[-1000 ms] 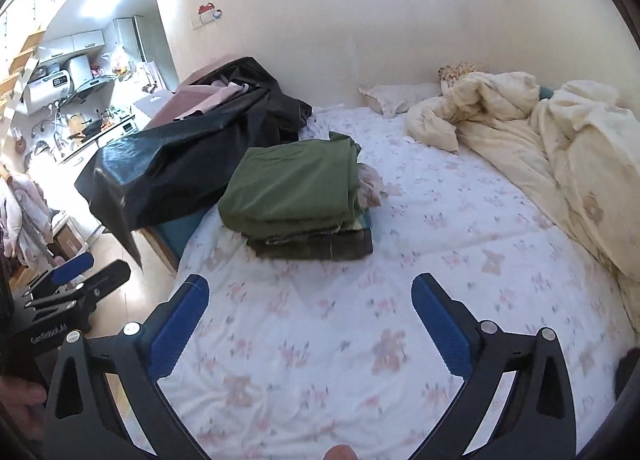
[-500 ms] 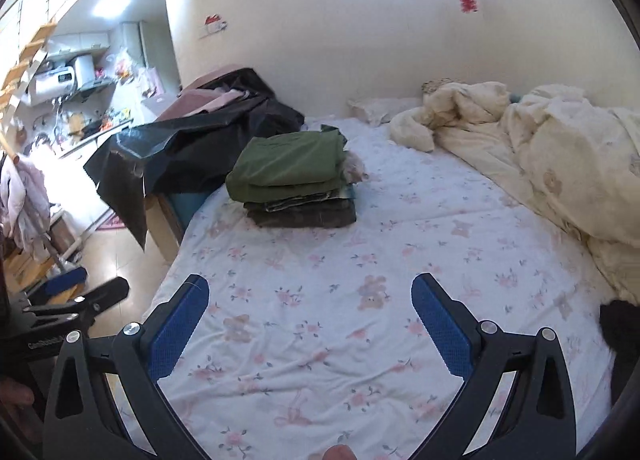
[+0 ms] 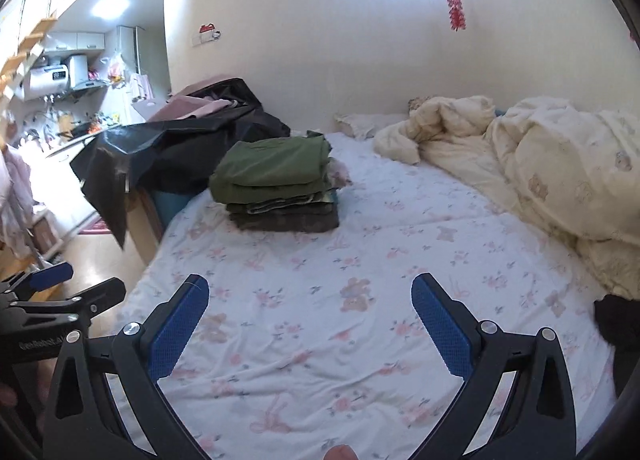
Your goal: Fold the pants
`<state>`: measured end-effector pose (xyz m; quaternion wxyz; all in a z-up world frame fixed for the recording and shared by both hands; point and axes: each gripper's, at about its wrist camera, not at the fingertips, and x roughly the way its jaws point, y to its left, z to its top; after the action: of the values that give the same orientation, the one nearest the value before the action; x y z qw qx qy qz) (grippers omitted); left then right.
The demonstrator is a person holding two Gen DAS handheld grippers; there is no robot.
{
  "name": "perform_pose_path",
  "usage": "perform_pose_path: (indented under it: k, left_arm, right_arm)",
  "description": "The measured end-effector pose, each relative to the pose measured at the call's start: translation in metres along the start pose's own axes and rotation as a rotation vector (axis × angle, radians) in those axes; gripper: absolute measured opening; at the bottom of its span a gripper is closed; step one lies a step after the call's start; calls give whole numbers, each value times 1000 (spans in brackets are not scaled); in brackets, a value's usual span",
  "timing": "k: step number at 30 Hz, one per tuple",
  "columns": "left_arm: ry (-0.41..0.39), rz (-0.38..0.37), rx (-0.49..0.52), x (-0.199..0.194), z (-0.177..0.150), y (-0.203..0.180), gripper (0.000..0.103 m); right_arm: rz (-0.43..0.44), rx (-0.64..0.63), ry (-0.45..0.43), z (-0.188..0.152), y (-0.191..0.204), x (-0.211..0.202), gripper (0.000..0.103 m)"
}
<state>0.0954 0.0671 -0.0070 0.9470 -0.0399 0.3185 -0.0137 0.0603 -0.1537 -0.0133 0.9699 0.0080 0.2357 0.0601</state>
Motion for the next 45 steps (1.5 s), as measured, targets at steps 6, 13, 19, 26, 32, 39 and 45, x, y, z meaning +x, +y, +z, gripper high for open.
perform_pose_path:
  k: [6,13,19,26,32,39,45]
  left_arm:
    - [-47,15,31,-5,-1,-7,103]
    - [-39,9,45,-6,-2,-10,103]
    - [-48,13,34,-8,-1,-7,103]
    - [-63,14,38,-11,2,-6,103]
    - [-69,18,43,-12,0,-8,103]
    - [-76,22,43,-14,-1,-9,103]
    - [-80,20,47,-15,-1,-12,103]
  right_arm:
    - [-4,0,16,-3,-1,6,103]
    - [-13,8,2,-2,-2,4,103]
    - [-13,14,10,-2,-1,4,103]
    - [-20,7,2,-4,2,3,103]
    - [-24,6,-2,-4,3,1,103]
    - [-25,12,3,-3,1,1,103]
    - [-23,16,3,-2,0,2,103]
